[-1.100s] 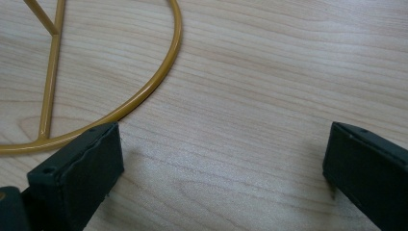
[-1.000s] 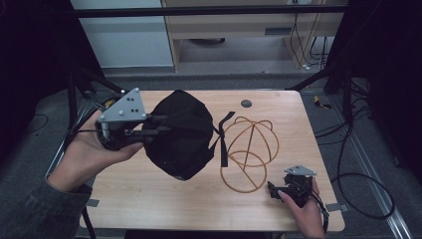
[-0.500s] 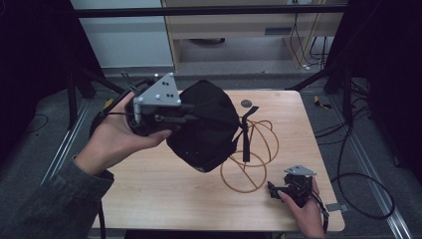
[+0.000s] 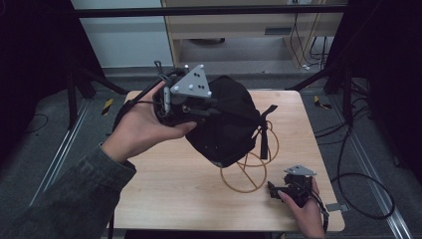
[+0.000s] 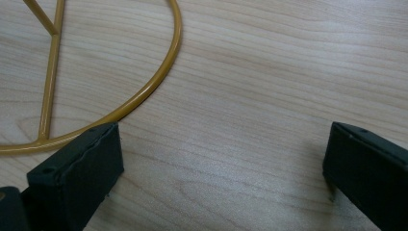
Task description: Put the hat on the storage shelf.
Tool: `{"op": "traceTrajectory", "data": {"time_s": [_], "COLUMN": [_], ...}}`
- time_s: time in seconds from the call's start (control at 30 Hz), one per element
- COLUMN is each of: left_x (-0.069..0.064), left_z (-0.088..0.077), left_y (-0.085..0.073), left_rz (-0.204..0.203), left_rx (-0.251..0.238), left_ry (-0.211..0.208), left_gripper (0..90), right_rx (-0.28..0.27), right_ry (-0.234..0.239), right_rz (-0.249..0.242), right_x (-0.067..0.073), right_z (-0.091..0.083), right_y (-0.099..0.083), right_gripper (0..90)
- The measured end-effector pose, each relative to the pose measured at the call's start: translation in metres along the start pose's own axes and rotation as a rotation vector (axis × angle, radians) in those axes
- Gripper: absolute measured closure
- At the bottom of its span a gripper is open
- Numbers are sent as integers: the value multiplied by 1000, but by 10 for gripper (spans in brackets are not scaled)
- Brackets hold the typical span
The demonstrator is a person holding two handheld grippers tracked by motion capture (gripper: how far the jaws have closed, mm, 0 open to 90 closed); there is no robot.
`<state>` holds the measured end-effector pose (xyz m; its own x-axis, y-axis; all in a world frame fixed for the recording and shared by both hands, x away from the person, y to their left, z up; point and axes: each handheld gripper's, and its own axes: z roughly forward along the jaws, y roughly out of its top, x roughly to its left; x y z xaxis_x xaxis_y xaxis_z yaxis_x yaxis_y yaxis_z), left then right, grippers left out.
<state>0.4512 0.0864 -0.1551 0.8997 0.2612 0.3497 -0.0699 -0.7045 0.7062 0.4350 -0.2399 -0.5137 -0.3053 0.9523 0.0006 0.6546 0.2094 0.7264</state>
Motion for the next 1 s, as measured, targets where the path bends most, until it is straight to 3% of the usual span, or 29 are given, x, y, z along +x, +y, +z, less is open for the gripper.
{"op": "traceTrajectory", "data": {"time_s": [0.1, 0.43, 0.63, 1.0], "left_x": [1, 4, 11, 7], "left_z": [6, 26, 36, 62], "left_y": [5, 19, 18, 26], "left_rz": [-16, -16, -41, -33], "left_rx": [-4, 2, -3, 27], "left_ry": [-3, 15, -5, -35], "left_gripper": [734, 734, 734, 734], "right_rx": [0, -2, -2, -2], "right_ry": [0, 3, 3, 4], "right_rz": [0, -4, -5, -5], "right_x": [0, 0, 0, 0], "right_z": [0, 0, 0, 0], "right_y": [0, 0, 0, 0], "right_gripper": [6, 6, 6, 6]}}
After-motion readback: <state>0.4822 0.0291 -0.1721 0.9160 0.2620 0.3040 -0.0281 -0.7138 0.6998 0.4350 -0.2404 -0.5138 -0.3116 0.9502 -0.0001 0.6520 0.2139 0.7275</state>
